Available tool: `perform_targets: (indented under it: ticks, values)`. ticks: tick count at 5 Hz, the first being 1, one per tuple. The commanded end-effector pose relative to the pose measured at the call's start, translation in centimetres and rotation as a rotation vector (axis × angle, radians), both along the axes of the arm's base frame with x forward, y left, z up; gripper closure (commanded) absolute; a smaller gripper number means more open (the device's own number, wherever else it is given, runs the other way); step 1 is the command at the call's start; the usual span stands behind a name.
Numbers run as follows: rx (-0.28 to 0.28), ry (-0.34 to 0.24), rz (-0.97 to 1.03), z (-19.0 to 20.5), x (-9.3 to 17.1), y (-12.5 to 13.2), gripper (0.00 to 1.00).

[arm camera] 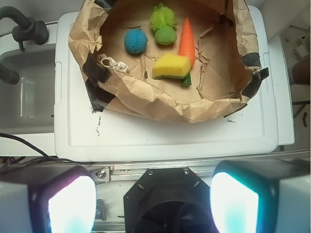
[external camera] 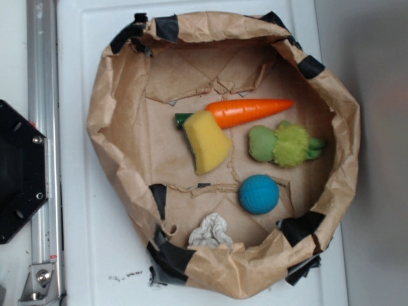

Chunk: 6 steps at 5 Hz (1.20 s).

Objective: Grab the white paper.

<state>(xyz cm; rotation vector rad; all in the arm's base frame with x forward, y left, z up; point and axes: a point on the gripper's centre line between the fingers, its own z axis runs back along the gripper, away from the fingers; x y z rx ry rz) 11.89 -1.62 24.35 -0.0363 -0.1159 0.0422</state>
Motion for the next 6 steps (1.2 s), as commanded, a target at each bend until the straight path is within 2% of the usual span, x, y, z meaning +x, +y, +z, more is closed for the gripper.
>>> perform_targets:
  ticks: [1, 2, 3, 4, 5, 6]
  values:
    - [0.0, 0.0, 0.0, 0.0, 0.0, 0.0, 0.0]
    - [0.045, 0.044, 0.166, -1.6, 5.0, -0.3, 0.0]
    - [-0.04, 0.134, 0.369, -4.9, 9.9, -0.2, 0.0]
    - [-0.156, 0.274, 0.569, -10.2, 11.9, -0.4, 0.0]
    - [-0.194, 0.36, 0.758, -13.9, 11.5, -0.5, 0.0]
    - [-0.247, 0.431, 0.842, -17.2, 10.7, -1.9, 0.0]
